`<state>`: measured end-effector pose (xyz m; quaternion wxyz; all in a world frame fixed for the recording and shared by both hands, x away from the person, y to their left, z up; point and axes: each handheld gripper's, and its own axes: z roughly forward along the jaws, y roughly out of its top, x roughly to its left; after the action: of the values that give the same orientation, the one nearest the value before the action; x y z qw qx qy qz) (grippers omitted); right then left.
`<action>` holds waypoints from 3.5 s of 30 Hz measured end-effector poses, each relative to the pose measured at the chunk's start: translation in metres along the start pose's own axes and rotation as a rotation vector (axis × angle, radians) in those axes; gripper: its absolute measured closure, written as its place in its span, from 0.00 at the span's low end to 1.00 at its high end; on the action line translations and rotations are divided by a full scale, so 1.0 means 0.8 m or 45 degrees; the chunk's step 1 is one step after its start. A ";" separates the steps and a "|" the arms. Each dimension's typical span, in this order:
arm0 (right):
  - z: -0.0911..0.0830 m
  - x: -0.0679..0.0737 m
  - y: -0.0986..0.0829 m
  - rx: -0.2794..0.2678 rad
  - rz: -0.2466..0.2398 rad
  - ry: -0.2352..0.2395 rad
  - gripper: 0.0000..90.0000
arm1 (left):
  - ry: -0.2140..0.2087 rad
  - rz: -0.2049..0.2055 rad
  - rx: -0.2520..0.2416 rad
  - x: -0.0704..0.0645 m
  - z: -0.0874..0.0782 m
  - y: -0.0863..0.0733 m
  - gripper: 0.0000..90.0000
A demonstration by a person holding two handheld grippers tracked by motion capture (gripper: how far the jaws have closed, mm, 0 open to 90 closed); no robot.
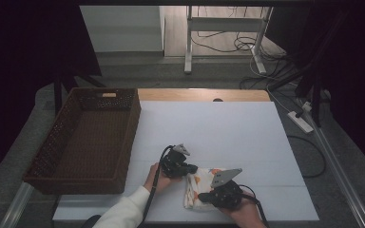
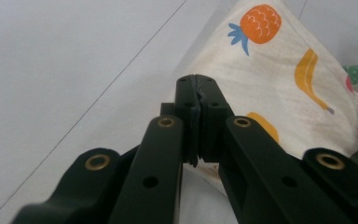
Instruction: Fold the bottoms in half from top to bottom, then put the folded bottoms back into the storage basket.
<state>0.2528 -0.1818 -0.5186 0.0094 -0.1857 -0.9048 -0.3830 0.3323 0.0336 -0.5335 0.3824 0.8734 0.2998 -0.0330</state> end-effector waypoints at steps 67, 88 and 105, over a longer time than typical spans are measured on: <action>-0.098 -0.063 -0.058 -0.271 0.261 -0.340 0.50 | -0.006 -0.156 -0.081 0.002 -0.031 0.004 0.23; -0.100 -0.067 -0.061 -0.259 0.270 -0.379 0.48 | -0.021 -0.161 0.037 0.007 -0.003 0.004 0.21; -0.099 -0.067 -0.062 -0.259 0.284 -0.400 0.48 | -0.047 -0.121 0.084 -0.005 0.004 0.000 0.39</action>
<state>0.2761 -0.2861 -0.5052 -0.1082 -0.3422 -0.8256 -0.4354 0.3295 0.0296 -0.5345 0.3568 0.8695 0.3327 -0.0772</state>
